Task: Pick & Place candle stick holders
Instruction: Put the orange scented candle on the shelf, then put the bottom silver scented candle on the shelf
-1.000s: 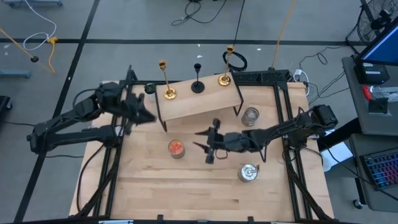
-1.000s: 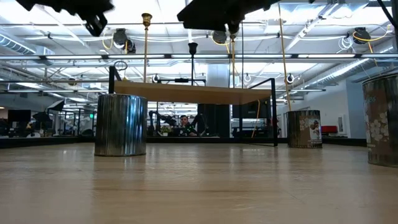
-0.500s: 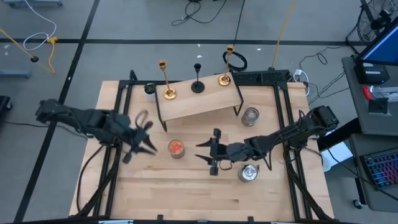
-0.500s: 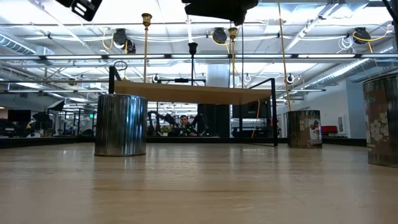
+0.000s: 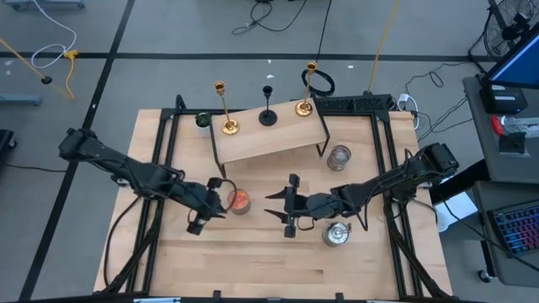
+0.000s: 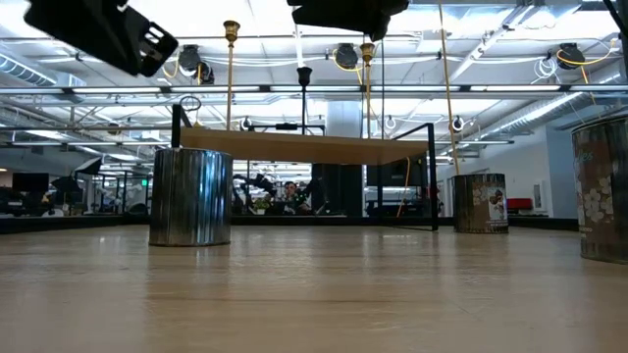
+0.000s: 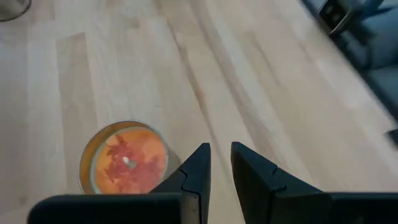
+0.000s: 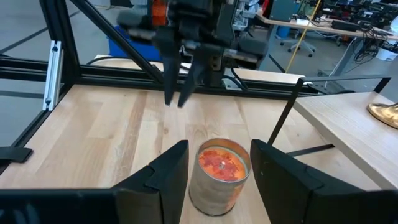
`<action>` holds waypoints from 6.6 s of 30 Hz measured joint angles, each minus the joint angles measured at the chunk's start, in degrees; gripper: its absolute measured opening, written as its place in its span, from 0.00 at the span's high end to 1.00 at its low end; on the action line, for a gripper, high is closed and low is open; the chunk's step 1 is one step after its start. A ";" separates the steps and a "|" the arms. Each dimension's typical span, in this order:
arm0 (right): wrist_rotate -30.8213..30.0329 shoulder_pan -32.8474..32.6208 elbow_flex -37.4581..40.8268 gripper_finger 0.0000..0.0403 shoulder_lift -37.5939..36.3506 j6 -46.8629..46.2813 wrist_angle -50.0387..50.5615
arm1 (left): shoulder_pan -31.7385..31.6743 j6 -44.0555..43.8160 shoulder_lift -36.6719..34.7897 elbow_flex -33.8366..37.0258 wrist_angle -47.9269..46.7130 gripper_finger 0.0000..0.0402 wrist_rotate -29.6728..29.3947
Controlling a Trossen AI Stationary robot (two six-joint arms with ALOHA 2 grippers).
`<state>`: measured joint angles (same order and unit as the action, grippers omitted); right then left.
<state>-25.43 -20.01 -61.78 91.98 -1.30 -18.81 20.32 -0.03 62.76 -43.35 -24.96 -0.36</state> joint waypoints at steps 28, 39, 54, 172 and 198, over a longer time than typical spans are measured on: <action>0.02 0.02 0.00 0.58 0.02 0.00 0.35 | -4.57 6.97 15.61 0.00 6.13 0.53 -7.21; 0.04 0.02 -0.01 0.58 0.02 0.00 0.54 | -4.51 7.01 16.86 0.00 5.45 0.81 -9.43; 0.04 0.02 0.00 0.58 0.04 0.00 0.79 | -2.19 4.20 13.27 -3.09 5.45 0.98 -11.24; 21.28 -16.87 -0.13 0.58 -10.84 -53.69 55.36 | -8.94 -4.57 -8.35 -23.52 -17.72 0.95 -19.72; 8.67 -16.99 10.16 0.83 -10.95 -34.62 53.22 | -8.99 -6.44 -8.37 -23.52 -17.72 0.95 -24.70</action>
<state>-16.77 -37.00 -51.62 81.03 -35.92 34.41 11.33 -6.47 54.39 -66.87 -42.68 -25.06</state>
